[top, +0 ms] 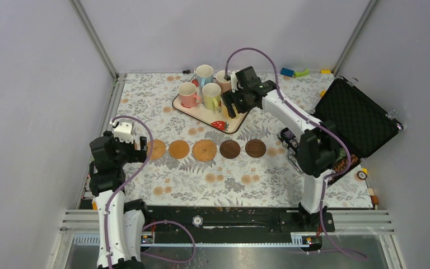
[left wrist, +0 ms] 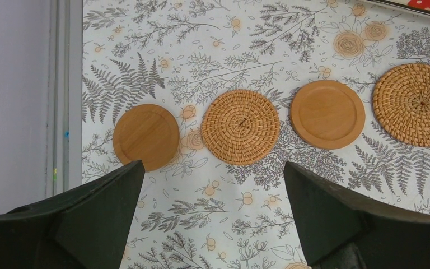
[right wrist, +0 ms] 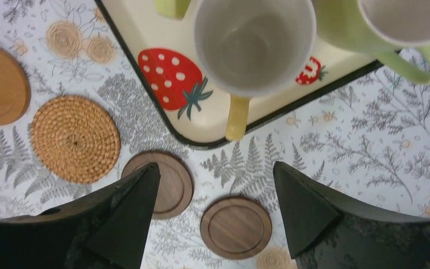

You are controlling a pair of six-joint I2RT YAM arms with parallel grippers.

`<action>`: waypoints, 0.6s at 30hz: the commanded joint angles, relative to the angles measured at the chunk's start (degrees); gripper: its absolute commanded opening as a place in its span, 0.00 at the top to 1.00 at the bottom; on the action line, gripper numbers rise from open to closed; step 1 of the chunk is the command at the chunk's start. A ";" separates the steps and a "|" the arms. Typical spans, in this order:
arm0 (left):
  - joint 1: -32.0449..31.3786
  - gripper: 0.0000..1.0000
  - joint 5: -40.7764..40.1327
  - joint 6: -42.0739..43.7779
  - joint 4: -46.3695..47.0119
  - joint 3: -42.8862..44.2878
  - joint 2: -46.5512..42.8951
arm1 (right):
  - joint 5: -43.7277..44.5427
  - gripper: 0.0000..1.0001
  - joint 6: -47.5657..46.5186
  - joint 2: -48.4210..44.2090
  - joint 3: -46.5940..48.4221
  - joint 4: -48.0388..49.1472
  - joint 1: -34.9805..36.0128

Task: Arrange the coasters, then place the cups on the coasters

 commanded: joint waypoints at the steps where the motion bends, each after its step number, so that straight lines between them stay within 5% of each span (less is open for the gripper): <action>1: 0.37 0.01 2.64 0.87 3.25 -0.77 -1.17 | 4.97 0.19 -0.92 4.58 6.79 0.19 1.20; 12: 0.43 0.01 2.75 1.17 3.27 -1.06 -1.06 | 3.84 0.22 0.60 6.80 4.79 1.83 1.27; 18: 0.36 0.01 2.78 1.26 3.18 -1.21 -1.42 | 4.06 0.32 0.93 9.19 5.89 2.06 1.50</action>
